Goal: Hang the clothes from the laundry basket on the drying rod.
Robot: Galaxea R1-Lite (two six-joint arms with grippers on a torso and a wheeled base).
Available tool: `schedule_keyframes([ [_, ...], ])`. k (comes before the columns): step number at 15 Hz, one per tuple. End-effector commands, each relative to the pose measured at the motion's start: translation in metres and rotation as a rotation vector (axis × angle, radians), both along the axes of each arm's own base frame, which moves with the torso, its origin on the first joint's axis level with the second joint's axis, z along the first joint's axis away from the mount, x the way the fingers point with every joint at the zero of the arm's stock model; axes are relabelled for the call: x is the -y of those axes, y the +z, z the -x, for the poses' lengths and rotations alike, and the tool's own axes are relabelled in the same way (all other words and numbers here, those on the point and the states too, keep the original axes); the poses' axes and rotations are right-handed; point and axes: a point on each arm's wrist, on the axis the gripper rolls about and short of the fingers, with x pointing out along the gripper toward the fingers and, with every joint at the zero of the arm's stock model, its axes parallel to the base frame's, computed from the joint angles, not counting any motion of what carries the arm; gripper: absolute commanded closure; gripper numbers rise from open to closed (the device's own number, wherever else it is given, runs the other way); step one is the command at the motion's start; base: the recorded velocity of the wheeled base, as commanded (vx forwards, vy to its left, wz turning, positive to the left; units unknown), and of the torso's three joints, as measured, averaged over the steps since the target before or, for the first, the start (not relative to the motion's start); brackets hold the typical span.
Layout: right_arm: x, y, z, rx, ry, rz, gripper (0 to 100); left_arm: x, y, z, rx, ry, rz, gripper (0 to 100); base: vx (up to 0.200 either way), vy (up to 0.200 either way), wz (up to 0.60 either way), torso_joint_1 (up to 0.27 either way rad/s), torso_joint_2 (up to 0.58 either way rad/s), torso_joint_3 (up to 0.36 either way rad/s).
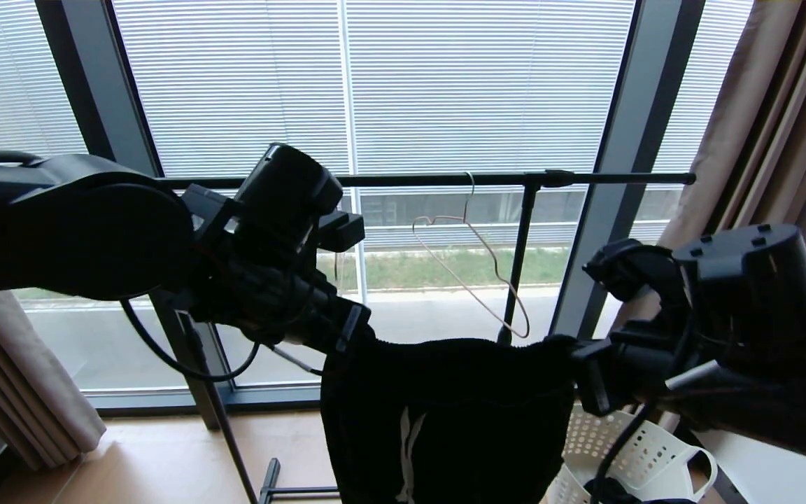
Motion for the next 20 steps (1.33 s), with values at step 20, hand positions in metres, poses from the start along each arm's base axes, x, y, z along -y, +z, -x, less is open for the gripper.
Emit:
schedule_keyframes([
  [20, -0.086, 0.031, -0.090, 0.089, -0.052, -0.214, 100, 0.024, -0.033, 0.086, -0.173, -0.069, 0.113, 100, 0.000, 0.000, 0.00, 0.000, 0.00, 0.000],
])
